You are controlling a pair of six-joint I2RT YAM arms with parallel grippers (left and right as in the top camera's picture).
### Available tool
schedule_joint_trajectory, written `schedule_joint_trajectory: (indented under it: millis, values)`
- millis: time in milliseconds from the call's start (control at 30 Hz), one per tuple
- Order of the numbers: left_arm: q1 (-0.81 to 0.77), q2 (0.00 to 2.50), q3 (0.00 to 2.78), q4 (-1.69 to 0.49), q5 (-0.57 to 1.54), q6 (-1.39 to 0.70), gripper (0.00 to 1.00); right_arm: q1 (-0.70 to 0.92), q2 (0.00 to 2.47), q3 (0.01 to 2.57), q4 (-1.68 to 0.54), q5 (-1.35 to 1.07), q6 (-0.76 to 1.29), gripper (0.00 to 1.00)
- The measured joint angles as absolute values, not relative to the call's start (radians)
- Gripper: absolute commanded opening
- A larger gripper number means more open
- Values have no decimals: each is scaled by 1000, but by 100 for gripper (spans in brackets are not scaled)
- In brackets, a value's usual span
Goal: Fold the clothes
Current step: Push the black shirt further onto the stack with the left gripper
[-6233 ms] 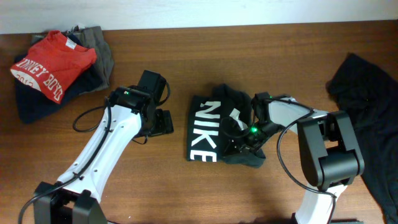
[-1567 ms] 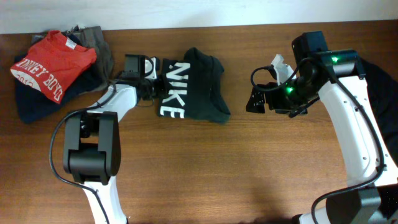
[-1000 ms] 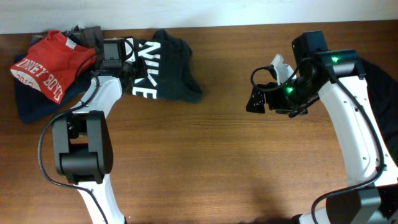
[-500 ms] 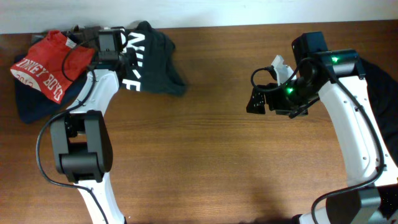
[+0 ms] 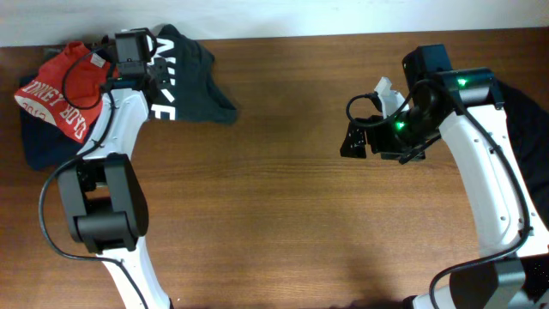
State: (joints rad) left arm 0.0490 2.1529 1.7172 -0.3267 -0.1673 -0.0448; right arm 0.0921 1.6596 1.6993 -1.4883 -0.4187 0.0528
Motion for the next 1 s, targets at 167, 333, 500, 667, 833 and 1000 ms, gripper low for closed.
schedule_joint_trajectory:
  millis: [167,333,500,667,833,1000]
  values:
    - [53,2153,1763,-354,-170,-44,3,92,1660,1699,-1489,-419,53,99]
    - [54,2153,1817,-380,-178,-36,3,92,1660,1699,-1492,-419,53,99]
    - [67,2153,1835,-382,-212,-22,3,92,1660,1699,-1497,-419,53,99]
    - [114,2153,1835,-380,-220,-21,3,92,1660,1699,-1497,-419,52,99]
    - [148,2153,1837,-379,-222,2,3,92,1660,1699,-1500,-419,53,99]
    - [146,2153,1864,-381,-222,20,3,92,1660,1699,-1501,-419,53,99]
